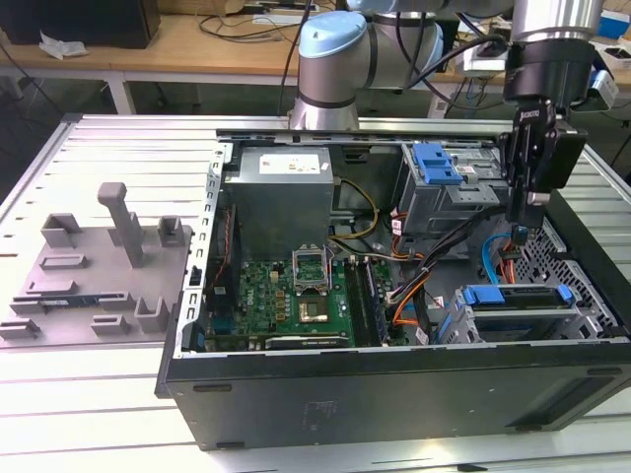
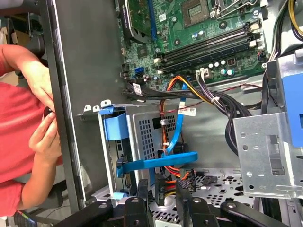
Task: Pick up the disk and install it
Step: 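Insert the first disk wire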
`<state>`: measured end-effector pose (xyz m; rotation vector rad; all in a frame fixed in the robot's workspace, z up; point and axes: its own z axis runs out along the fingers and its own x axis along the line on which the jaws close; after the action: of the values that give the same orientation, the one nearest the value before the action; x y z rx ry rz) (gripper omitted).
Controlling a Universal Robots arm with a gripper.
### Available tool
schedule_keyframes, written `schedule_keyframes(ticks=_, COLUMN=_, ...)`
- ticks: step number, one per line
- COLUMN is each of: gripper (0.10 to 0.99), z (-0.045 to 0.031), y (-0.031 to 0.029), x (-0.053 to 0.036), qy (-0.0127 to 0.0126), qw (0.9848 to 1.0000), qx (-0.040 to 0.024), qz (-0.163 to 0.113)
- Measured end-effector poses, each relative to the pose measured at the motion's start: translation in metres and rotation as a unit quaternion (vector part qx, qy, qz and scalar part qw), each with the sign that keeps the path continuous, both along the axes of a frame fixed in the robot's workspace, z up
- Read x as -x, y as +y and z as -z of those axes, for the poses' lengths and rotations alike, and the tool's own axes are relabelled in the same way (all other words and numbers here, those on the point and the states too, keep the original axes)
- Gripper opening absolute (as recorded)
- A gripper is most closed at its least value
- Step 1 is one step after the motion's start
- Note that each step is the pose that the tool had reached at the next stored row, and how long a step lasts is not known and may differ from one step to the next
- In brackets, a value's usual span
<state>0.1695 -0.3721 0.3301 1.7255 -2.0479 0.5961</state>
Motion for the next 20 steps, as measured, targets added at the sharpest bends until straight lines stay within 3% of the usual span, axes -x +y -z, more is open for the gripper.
schedule_keyframes(ticks=4, gripper=0.365, z=0.0005, y=-0.0045, x=-0.0002, qy=0.0002, qw=1.0, qx=0.0, qz=0.0)
schedule_keyframes(ticks=6, gripper=0.365, z=0.0026, y=-0.0046, x=-0.0001, qy=0.0003, qw=1.0, qx=0.0065, qz=0.0)
schedule_keyframes(ticks=7, gripper=0.278, z=0.0043, y=-0.0046, x=-0.0002, qy=0.0003, qw=0.9999, qx=0.011, qz=0.0)
schedule_keyframes(ticks=10, gripper=0.278, z=0.0043, y=-0.0037, x=-0.0001, qy=0.0003, qw=0.9999, qx=0.0142, qz=0.0)
schedule_keyframes(ticks=20, gripper=0.278, z=0.0062, y=-0.001, x=-0.0001, qy=0.0003, qw=0.9999, qx=0.015, qz=0.0)
